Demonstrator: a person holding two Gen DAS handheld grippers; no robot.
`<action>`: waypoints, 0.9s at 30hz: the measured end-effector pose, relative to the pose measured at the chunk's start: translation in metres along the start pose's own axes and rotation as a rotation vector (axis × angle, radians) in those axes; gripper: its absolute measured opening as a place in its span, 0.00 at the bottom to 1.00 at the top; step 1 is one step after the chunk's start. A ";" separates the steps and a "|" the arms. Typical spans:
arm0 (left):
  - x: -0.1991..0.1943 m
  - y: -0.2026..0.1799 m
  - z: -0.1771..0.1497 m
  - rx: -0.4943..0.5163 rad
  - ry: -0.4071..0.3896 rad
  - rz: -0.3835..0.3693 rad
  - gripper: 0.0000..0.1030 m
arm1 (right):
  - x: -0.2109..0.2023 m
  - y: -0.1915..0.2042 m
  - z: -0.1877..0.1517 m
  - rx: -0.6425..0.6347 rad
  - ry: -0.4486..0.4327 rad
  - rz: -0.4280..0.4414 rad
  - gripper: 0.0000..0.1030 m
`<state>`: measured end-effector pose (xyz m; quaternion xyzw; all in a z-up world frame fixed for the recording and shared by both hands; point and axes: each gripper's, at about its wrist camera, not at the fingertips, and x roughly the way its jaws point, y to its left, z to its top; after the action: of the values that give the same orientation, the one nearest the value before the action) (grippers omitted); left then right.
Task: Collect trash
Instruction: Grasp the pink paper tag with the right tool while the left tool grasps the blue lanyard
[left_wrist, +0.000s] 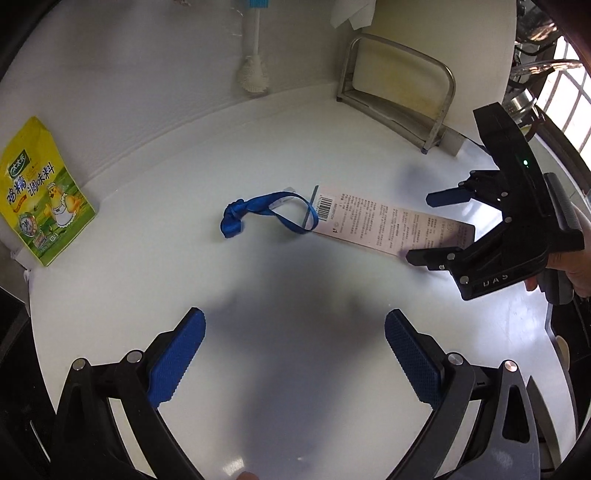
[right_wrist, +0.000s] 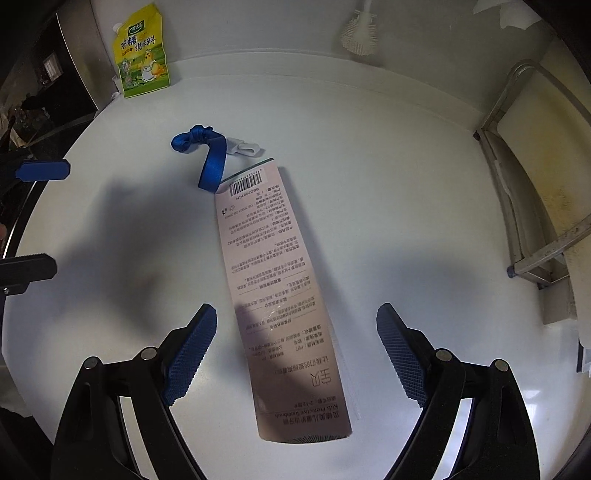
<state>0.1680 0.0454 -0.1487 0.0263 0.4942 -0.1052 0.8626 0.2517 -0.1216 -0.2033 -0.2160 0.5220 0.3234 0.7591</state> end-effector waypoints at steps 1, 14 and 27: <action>0.003 0.001 0.002 -0.003 0.001 0.002 0.93 | 0.003 0.002 0.001 -0.006 0.002 -0.011 0.82; 0.031 0.012 0.026 -0.021 0.004 0.002 0.93 | 0.010 -0.007 -0.004 0.042 0.030 -0.014 0.42; 0.056 0.014 0.048 0.012 0.000 0.034 0.93 | -0.004 -0.012 -0.034 0.139 -0.024 -0.057 0.37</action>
<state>0.2385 0.0428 -0.1729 0.0401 0.4930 -0.0935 0.8640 0.2371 -0.1539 -0.2122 -0.1738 0.5279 0.2672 0.7872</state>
